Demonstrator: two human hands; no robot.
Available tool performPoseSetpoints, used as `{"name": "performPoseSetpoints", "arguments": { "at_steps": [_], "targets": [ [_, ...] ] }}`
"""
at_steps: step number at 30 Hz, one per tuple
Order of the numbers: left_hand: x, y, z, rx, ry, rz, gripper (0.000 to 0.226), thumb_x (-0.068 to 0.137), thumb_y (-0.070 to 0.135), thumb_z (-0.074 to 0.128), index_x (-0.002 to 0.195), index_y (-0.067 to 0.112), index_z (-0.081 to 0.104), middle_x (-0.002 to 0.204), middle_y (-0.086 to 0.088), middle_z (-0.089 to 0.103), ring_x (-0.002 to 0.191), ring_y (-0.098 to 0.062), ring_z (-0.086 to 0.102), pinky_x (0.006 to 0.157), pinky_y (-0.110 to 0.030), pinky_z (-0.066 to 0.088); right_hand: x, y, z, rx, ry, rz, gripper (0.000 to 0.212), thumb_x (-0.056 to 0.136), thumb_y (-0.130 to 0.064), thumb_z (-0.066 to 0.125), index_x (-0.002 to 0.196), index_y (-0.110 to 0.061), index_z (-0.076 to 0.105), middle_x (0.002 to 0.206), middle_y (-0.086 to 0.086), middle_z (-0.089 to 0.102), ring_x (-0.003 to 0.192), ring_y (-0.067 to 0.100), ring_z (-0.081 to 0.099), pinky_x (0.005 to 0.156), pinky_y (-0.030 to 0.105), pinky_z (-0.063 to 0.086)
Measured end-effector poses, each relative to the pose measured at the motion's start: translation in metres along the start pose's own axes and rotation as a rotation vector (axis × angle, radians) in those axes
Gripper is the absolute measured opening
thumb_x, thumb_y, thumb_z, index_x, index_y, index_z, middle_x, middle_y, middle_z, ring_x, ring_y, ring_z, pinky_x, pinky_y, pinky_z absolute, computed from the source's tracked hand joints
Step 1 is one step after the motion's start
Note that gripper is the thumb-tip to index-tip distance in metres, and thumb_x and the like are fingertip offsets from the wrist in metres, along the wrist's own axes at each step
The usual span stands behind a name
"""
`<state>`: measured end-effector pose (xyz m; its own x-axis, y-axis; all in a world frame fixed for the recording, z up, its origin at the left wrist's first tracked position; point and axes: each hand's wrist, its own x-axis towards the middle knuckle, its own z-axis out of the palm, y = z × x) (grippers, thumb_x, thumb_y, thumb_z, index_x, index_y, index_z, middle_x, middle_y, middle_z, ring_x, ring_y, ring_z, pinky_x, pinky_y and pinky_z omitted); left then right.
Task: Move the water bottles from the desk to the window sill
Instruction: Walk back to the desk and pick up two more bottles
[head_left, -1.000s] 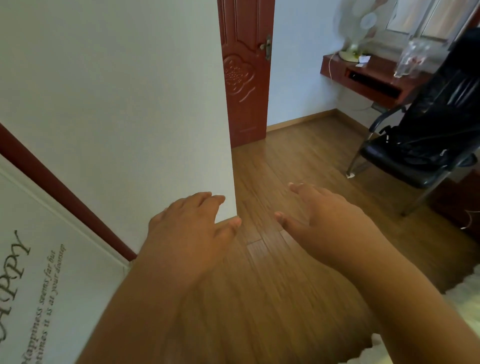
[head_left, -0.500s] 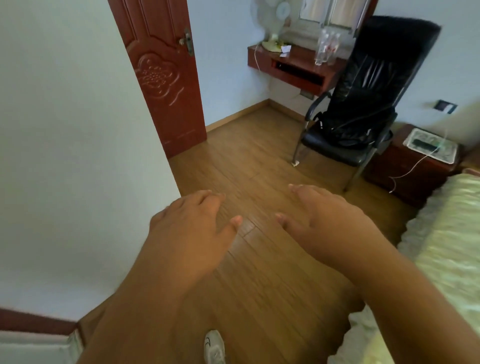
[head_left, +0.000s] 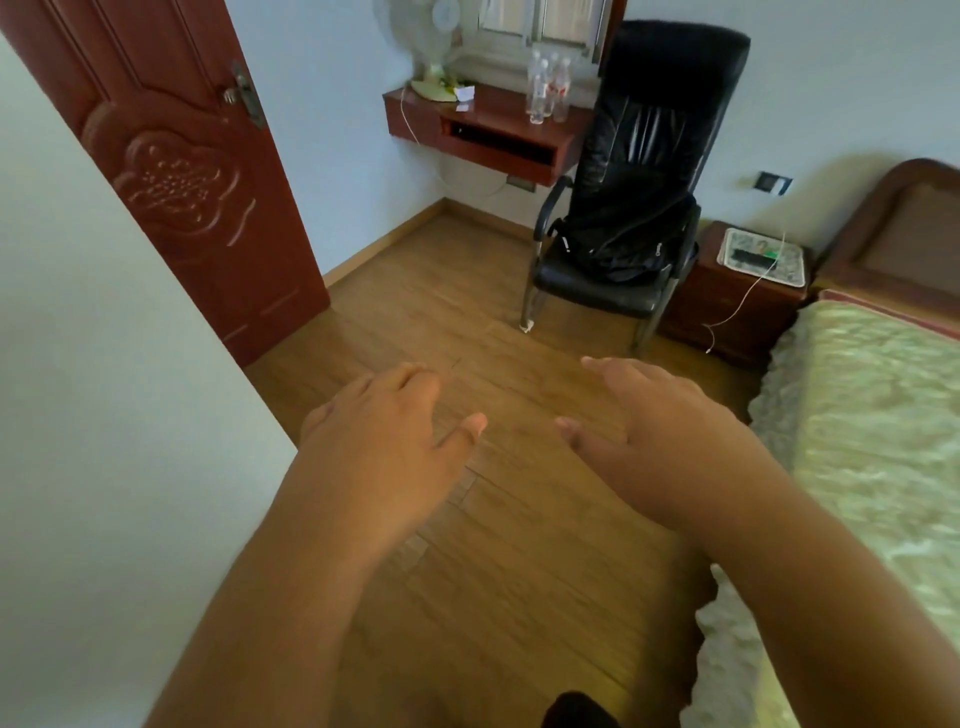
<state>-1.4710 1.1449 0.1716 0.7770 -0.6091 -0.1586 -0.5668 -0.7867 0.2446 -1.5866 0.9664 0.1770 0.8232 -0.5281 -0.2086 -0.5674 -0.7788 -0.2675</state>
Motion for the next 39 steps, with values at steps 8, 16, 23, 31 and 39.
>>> {"name": "performPoseSetpoints", "arguments": {
  "at_steps": [8, 16, 23, 31, 39],
  "targets": [
    [0.071, 0.0, -0.012, 0.044, 0.018, -0.014, 0.066, 0.097, 0.07, 0.031, 0.155, 0.038, 0.033, 0.161, 0.014, 0.034, 0.147, -0.013, 0.034, 0.116, -0.045, 0.032, 0.075, 0.001, -0.007, -0.004, 0.01, -0.026, 0.076, 0.094, -0.069, 0.046, 0.158, -0.039, 0.019, 0.162, -0.013, 0.03, 0.149, 0.015, 0.03, 0.122, 0.048, 0.024],
    [0.162, 0.023, -0.045, 0.107, 0.091, -0.116, 0.067, 0.096, 0.072, 0.028, 0.154, 0.04, 0.032, 0.161, 0.015, 0.033, 0.148, -0.013, 0.031, 0.12, -0.048, 0.031, 0.189, 0.016, -0.049, 0.033, 0.061, -0.136, 0.076, 0.093, -0.069, 0.047, 0.158, -0.038, 0.022, 0.162, -0.012, 0.032, 0.149, 0.017, 0.032, 0.122, 0.049, 0.027],
    [0.23, 0.051, -0.055, 0.077, 0.109, -0.192, 0.065, 0.097, 0.07, 0.028, 0.155, 0.04, 0.031, 0.162, 0.016, 0.03, 0.149, -0.013, 0.028, 0.119, -0.047, 0.028, 0.269, 0.04, -0.084, 0.015, 0.083, -0.197, 0.076, 0.093, -0.071, 0.045, 0.158, -0.037, 0.021, 0.161, -0.011, 0.035, 0.147, 0.017, 0.035, 0.121, 0.048, 0.03],
    [0.298, 0.068, -0.053, 0.062, 0.096, -0.16, 0.066, 0.096, 0.071, 0.027, 0.155, 0.041, 0.028, 0.161, 0.017, 0.031, 0.148, -0.011, 0.03, 0.118, -0.046, 0.03, 0.326, 0.059, -0.1, 0.005, 0.051, -0.193, 0.076, 0.094, -0.07, 0.045, 0.158, -0.038, 0.02, 0.162, -0.012, 0.032, 0.149, 0.015, 0.032, 0.122, 0.047, 0.028],
    [0.375, 0.061, -0.056, 0.047, 0.054, -0.088, 0.067, 0.097, 0.07, 0.026, 0.156, 0.04, 0.025, 0.162, 0.016, 0.03, 0.15, -0.011, 0.026, 0.12, -0.045, 0.025, 0.388, 0.058, -0.102, -0.019, 0.031, -0.108, 0.077, 0.094, -0.071, 0.043, 0.159, -0.039, 0.019, 0.163, -0.014, 0.028, 0.15, 0.015, 0.03, 0.121, 0.047, 0.023]
  ]
}}
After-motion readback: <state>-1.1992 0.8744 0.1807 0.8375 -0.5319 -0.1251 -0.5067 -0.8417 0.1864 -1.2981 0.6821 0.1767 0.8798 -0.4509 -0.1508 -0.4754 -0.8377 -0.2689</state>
